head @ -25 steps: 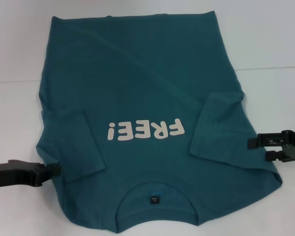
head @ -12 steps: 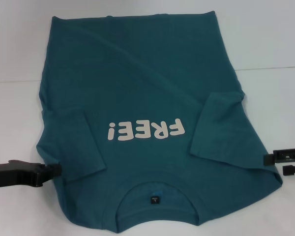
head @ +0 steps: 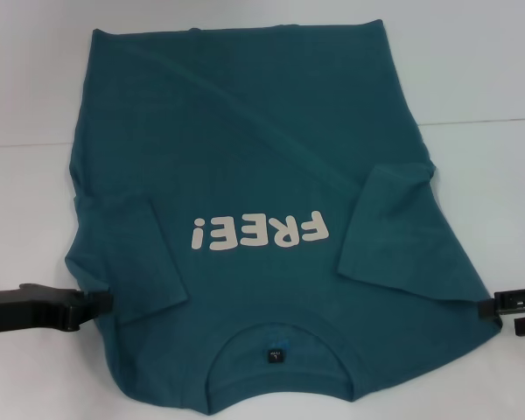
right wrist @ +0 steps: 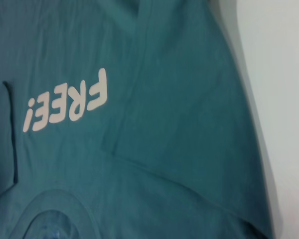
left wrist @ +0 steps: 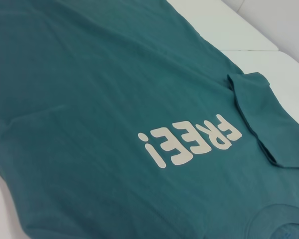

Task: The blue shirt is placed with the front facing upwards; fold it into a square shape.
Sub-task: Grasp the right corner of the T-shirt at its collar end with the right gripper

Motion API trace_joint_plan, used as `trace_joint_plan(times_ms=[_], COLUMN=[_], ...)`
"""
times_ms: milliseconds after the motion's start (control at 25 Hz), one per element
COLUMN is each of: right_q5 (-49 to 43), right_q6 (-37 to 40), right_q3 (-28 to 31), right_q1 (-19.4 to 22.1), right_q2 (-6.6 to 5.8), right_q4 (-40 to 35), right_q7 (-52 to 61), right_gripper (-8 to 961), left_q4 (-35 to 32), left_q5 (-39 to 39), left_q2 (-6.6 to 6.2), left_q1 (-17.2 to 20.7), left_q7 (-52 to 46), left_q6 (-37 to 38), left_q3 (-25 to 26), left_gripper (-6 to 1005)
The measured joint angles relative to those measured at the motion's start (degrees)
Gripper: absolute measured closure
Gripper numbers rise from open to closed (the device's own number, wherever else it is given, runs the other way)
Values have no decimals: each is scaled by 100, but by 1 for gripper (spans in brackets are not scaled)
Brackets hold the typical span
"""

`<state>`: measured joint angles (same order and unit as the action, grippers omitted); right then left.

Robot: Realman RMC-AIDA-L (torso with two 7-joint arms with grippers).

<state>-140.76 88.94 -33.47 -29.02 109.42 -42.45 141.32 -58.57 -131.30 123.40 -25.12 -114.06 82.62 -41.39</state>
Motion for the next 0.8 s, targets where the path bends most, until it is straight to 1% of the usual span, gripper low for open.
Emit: trace_joint_plan(times_ms=[360, 640, 800], right_q5=[-63, -67, -67], right_q6=[-99, -280, -350], right_q3=[5, -1, -2], right_q1=[-43, -112, -192], right_q2=[31, 105, 122], right_q4=[42, 80, 188], right_q7=[-2, 1, -4], right_gripper=[10, 10, 10], left_q4=[13, 13, 12], left_q5=[0, 0, 0], left_q2=[0, 0, 0], left_q1=[-18, -20, -20], left_q7=[12, 15, 15], left_q6=[-1, 6, 9], left_q3=[0, 0, 0], left_gripper=[948, 948, 948])
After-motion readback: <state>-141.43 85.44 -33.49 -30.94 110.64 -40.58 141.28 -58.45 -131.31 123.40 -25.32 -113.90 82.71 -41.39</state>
